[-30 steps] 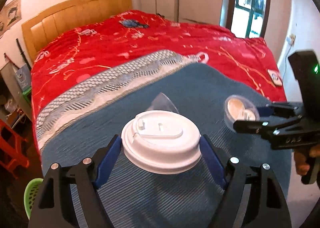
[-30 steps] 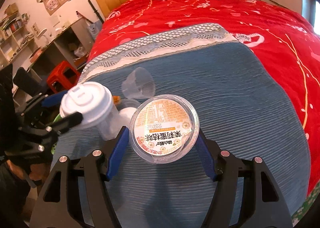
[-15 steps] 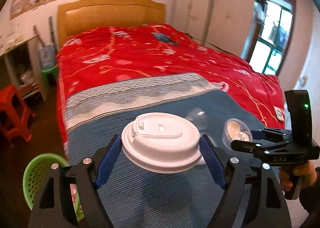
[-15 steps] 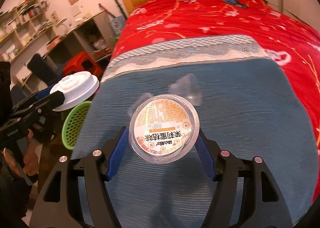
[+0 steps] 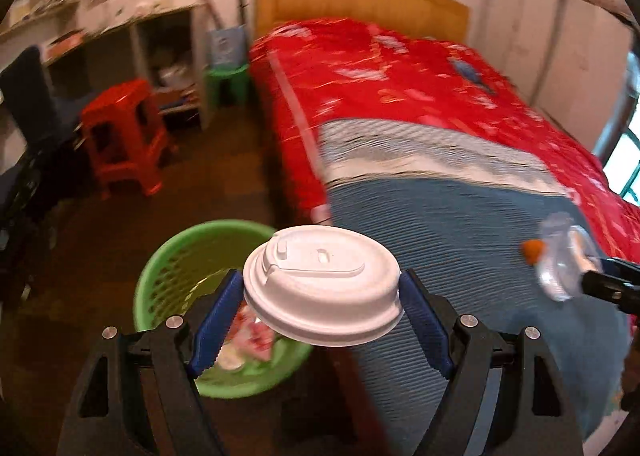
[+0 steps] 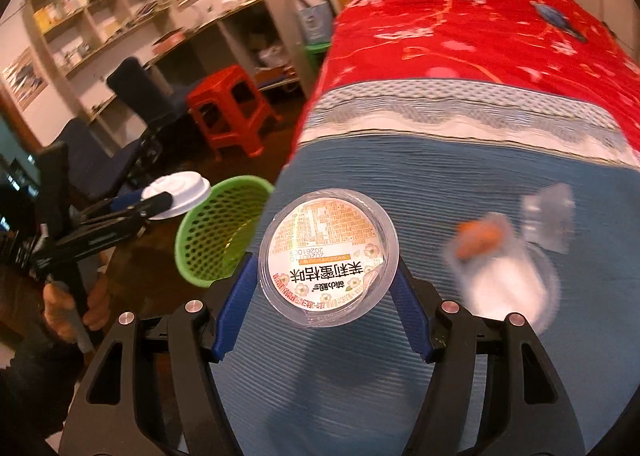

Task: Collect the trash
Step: 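Carry both cups to the green wastebasket and open both tools to drop them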

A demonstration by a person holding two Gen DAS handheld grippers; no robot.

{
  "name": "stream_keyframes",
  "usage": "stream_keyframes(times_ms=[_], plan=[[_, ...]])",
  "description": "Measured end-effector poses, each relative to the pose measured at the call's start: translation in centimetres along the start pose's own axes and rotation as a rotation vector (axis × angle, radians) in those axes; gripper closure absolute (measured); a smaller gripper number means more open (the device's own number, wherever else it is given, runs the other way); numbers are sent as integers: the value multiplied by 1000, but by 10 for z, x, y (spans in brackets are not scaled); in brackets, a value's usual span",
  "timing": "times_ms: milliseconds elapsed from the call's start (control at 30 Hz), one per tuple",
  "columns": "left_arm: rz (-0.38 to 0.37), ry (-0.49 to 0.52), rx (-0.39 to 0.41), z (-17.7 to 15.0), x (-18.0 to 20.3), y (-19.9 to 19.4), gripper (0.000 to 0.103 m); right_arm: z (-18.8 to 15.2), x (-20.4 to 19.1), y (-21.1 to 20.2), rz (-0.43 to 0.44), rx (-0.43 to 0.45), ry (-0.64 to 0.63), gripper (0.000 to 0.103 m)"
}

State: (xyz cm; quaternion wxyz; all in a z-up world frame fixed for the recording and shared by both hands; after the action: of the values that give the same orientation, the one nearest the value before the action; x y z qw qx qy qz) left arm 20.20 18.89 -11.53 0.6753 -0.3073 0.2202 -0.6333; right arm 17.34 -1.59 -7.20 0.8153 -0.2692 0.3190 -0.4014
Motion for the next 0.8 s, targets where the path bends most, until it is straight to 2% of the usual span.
stream_keyframes(times_ms=[200,500,667,800], plan=[[70,-71,-74,-24,-53,31,26,2,-29,32,33,-47,-33,37],[105,-141,-166,-53,-95,68,26,1,-60,70,57,-103,-63,37],[105,-185,-184,-58,-109,77,19,2,-76,87,72,-121,-79,37],[108,-206,-175,-61,-118,73,19,4,-89,100,89,-133,-90,37]])
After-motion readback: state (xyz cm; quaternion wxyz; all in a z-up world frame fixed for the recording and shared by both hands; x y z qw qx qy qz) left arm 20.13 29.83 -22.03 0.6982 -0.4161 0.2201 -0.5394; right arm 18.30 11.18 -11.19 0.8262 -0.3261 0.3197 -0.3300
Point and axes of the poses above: each gripper's, at about its wrist camera, not at the fingertips, and y roughly the way its jaws point, x to its right, z to its top, the point moved 9 cm from there along y, roughly the way its jaws point, and after that the axes turned 4 degrees about x, right-handed, at the moved point
